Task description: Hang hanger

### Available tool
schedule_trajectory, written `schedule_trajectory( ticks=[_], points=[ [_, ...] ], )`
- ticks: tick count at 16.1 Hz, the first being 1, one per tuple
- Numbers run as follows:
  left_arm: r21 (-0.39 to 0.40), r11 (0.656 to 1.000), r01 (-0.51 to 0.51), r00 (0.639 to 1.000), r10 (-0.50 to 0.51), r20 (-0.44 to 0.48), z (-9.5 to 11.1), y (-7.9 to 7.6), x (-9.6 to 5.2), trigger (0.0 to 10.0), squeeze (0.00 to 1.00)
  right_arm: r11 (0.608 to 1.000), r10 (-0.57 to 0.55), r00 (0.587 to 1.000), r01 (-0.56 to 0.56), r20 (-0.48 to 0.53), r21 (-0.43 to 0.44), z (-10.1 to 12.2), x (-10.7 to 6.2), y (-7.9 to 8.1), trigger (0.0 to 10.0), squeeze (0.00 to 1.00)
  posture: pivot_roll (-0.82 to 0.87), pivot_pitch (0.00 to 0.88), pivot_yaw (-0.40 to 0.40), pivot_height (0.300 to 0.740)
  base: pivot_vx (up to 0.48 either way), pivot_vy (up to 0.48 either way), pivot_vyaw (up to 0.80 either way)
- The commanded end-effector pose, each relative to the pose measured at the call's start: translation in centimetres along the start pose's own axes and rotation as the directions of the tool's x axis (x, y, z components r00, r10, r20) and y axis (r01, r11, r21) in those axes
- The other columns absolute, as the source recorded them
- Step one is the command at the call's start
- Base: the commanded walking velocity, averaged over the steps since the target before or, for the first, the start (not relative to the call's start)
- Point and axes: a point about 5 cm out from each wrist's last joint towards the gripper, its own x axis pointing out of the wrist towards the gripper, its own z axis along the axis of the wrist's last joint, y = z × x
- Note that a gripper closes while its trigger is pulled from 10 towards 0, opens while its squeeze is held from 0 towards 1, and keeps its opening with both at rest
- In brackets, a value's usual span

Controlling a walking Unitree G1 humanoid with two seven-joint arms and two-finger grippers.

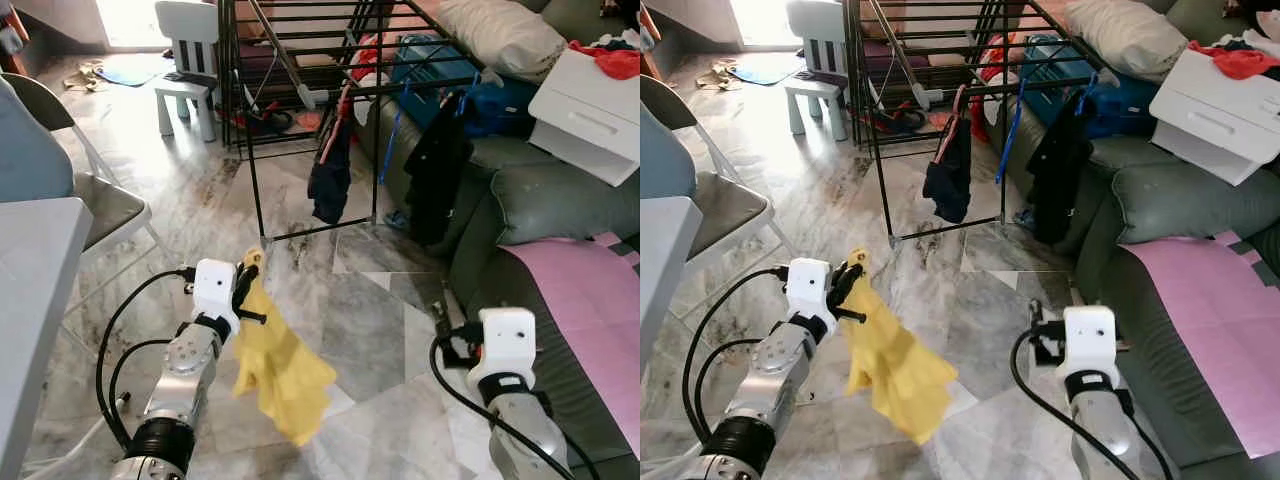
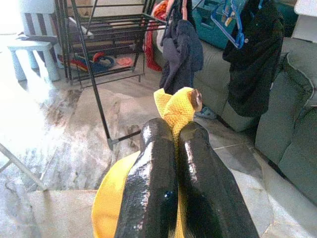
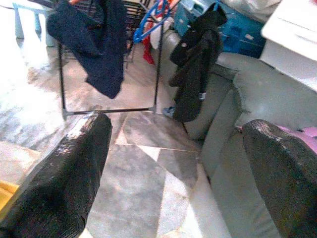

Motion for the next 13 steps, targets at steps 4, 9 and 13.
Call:
schedule_trajectory(
  ticks=[4,9,13],
  points=[
    [-0.021,1.0,0.023,0.998,-0.021,0.051,1.9,-0.9,1.2,10.0,0.0,1.0,-0.024,0.999,0.024,0.039,0.011,0.9,0.4,-1.3,10.0,0.0,0.04,0.0,-0.054,0.74,0.318,0.0,0.0],
    [-0.047,0.997,0.055,0.997,-0.053,0.048,1.9,-1.8,1.4,10.0,0.0,1.0,-0.003,0.999,0.002,0.035,0.026,0.7,0.1,-0.6,10.0,0.0,0.04,0.0,-0.054,0.74,0.48,0.0,0.0],
    [-0.058,0.996,0.074,0.996,-0.072,0.05,2.0,-2.3,1.5,10.0,0.0,1.0,-0.001,0.999,0.0,0.035,0.022,0.7,0.3,-0.8,10.0,0.0,0.03,0.0,-0.052,0.74,0.48,0.0,0.0]
  ],
)
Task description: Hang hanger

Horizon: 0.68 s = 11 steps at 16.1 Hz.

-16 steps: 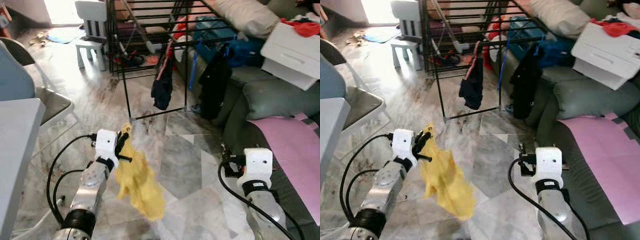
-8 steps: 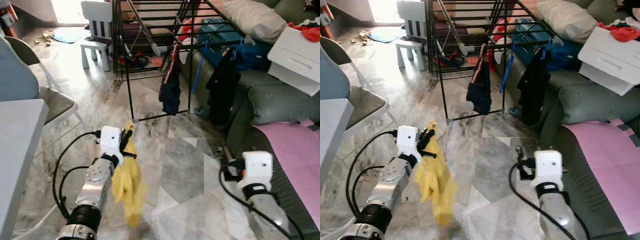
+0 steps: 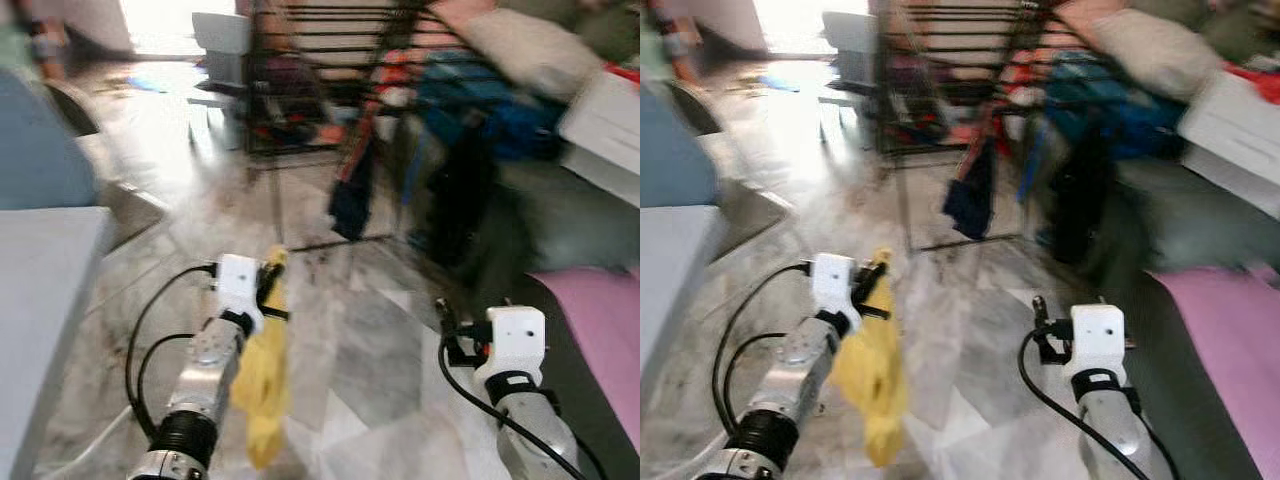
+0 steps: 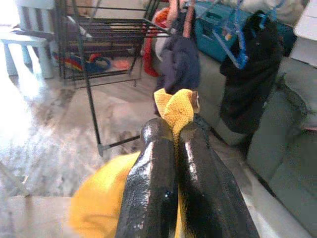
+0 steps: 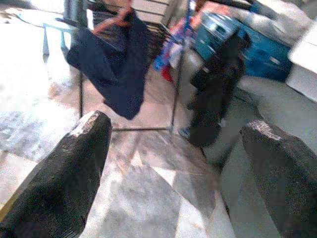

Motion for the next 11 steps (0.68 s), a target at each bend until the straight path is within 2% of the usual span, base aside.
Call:
schedule_trajectory(
  ticks=[1,4,7,11],
  points=[
    [0.007,1.0,0.004,0.998,-0.004,0.056,1.67,0.11,0.65,10.0,0.0,1.0,-0.01,1.0,0.01,0.004,-0.003,0.13,-0.04,-0.37,10.0,0.0,0.03,0.0,-0.052,0.74,0.48,0.0,0.0],
    [-0.003,1.0,0.024,0.998,-0.024,0.051,1.58,-0.34,0.69,10.0,0.0,1.0,-0.013,1.0,0.013,-0.002,0.002,0.07,0.12,-0.38,10.0,0.0,0.03,0.0,-0.051,0.74,0.48,0.0,0.0],
    [-0.008,0.999,0.036,0.998,-0.036,0.045,1.47,-0.58,0.73,10.0,0.0,1.0,-0.008,1.0,0.008,-0.004,0.007,0.09,0.24,-0.19,10.0,0.0,0.03,0.0,-0.051,0.74,0.48,0.0,-0.7],
    [-0.022,0.999,0.047,0.998,-0.046,0.037,1.37,-0.88,0.86,10.0,0.0,1.0,-0.009,1.0,0.009,-0.002,0.001,0.13,0.4,-0.38,10.0,0.0,0.03,0.0,-0.054,0.74,0.463,0.0,0.0]
  ],
)
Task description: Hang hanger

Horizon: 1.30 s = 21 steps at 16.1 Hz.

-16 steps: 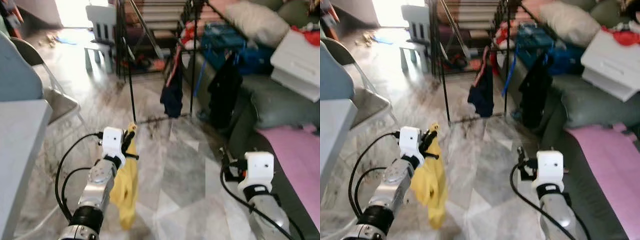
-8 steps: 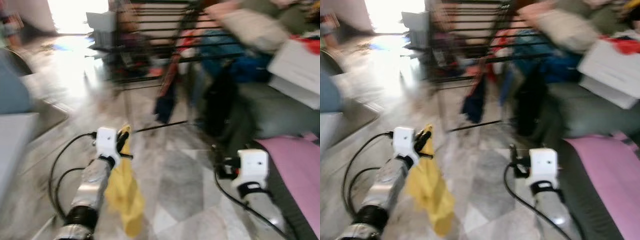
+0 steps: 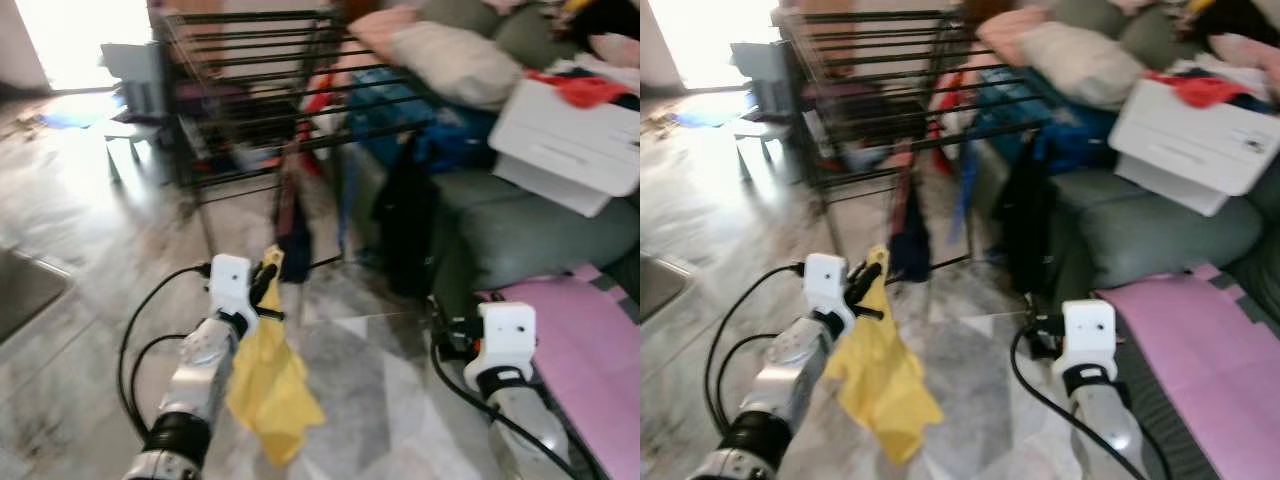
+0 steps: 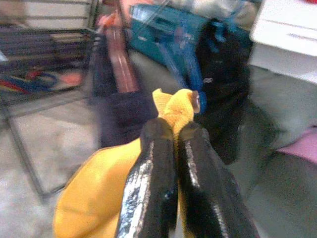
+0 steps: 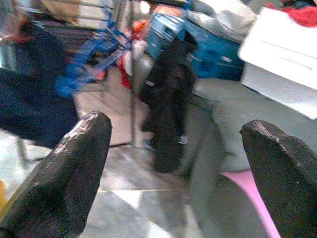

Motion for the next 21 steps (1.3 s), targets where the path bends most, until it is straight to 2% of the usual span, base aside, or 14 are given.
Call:
schedule_trajectory(
  ticks=[1,5,11,12,17,18,21],
  points=[
    [0.021,1.0,0.011,0.999,-0.012,0.034,1.1,0.2,0.4,10.0,0.0,1.0,-0.003,1.0,0.003,0.008,0.008,0.3,0.3,0.0,10.0,0.0,0.03,0.0,-0.055,0.74,0.45,0.0,0.0],
    [0.007,1.0,0.023,0.999,-0.023,0.023,0.9,-0.1,0.3,10.0,0.0,1.0,0.007,1.0,-0.007,0.007,0.0,0.3,0.3,0.3,10.0,0.0,0.03,0.0,-0.058,0.74,0.413,0.138,0.0],
    [-0.025,0.999,0.045,0.999,-0.045,-0.004,0.5,-0.4,0.3,10.0,0.0,1.0,0.019,1.0,-0.019,-0.006,-0.011,0.0,0.2,0.5,10.0,0.0,0.03,0.0,-0.056,0.74,0.297,0.376,0.0],
    [-0.011,0.999,0.052,0.999,-0.052,-0.006,0.5,-0.5,0.2,10.0,0.0,1.0,0.025,1.0,-0.025,-0.011,-0.012,-0.1,0.1,0.6,10.0,0.0,0.03,0.0,-0.055,0.74,0.24,0.416,0.0],
    [-0.012,0.997,0.072,0.997,-0.072,-0.016,0.4,-0.8,0.1,10.0,0.0,0.999,0.036,0.999,-0.036,-0.022,-0.014,-0.4,0.1,0.8,10.0,0.0,0.03,0.0,-0.057,0.74,0.0,0.418,0.0],
    [-0.032,0.997,0.071,0.997,-0.072,-0.019,0.3,-0.8,0.1,10.0,0.0,0.999,0.037,0.999,-0.037,-0.024,-0.015,-0.4,0.2,0.8,10.0,0.0,0.04,0.0,-0.06,0.74,0.0,0.45,0.0],
    [-0.011,0.99,0.143,0.99,-0.143,-0.006,0.2,-1.8,-0.1,10.0,0.0,0.999,0.045,0.998,-0.046,-0.036,-0.017,-0.5,0.4,0.8,10.0,0.0,0.04,0.0,-0.062,0.74,0.0,0.134,0.0]
  ],
)
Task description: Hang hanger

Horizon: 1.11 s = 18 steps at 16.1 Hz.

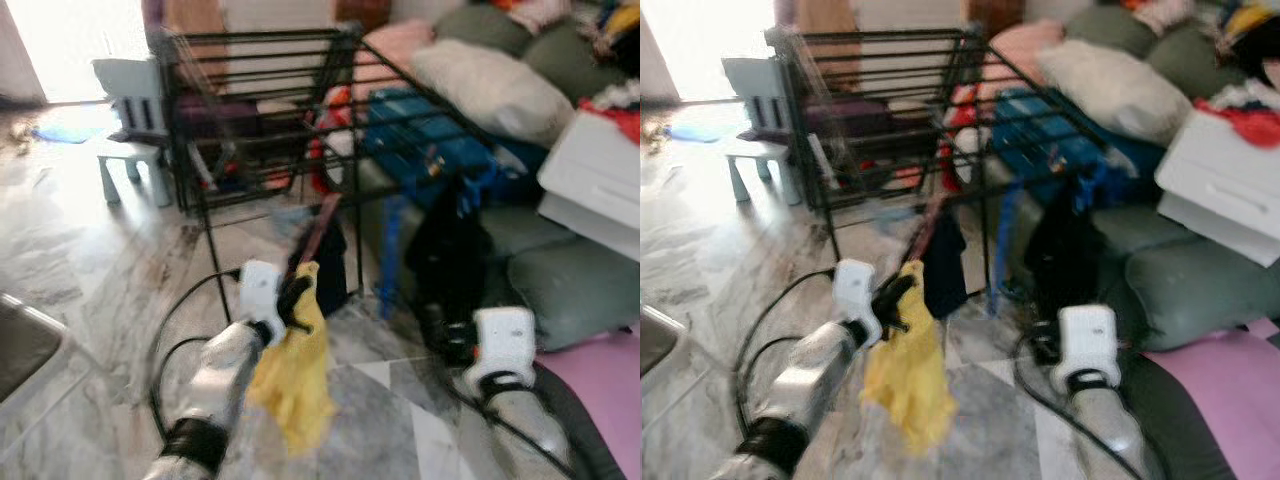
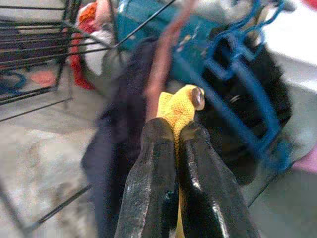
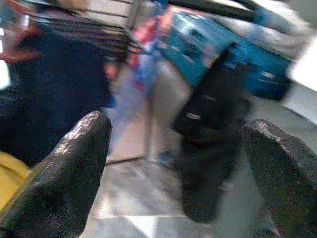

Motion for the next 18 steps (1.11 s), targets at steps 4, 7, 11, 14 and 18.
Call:
schedule_trajectory(
  ticks=[4,7,11,14,18],
  points=[
    [0.038,0.996,0.075,0.996,-0.077,0.048,1.3,-1.4,0.5,10.0,0.0,0.999,0.036,0.998,-0.036,-0.041,0.004,-0.2,0.8,-1.1,10.0,0.0,0.04,0.0,-0.061,0.74,0.0,0.0,0.0],
    [0.062,0.993,0.105,0.992,-0.109,0.06,2.1,-1.3,0.5,10.0,0.0,0.999,0.046,0.996,-0.045,-0.079,0.013,-0.1,3.0,-1.9,10.0,0.0,0.05,0.0,-0.057,0.74,0.0,0.0,0.0],
    [0.073,0.983,0.171,0.981,-0.176,0.077,3.3,-1.7,0.3,10.0,0.0,0.993,0.107,0.99,-0.103,-0.086,0.052,0.8,5.7,-0.6,10.0,0.0,0.09,0.0,-0.056,0.74,0.0,0.0,0.0],
    [0.124,0.919,0.375,0.918,-0.386,0.09,4.3,-4.4,-0.7,10.0,0.0,0.994,0.102,0.989,-0.097,-0.108,0.048,-0.4,5.1,0.2,10.0,0.0,0.1,0.0,-0.057,0.74,0.0,0.0,0.0],
    [0.215,0.851,0.479,0.852,-0.51,0.121,6.6,-5.3,-2.0,10.0,0.0,0.998,0.04,0.99,-0.032,-0.138,0.058,-1.6,4.1,-0.7,10.0,0.0,0.09,0.0,-0.054,0.74,0.0,0.0,0.0]
  ],
)
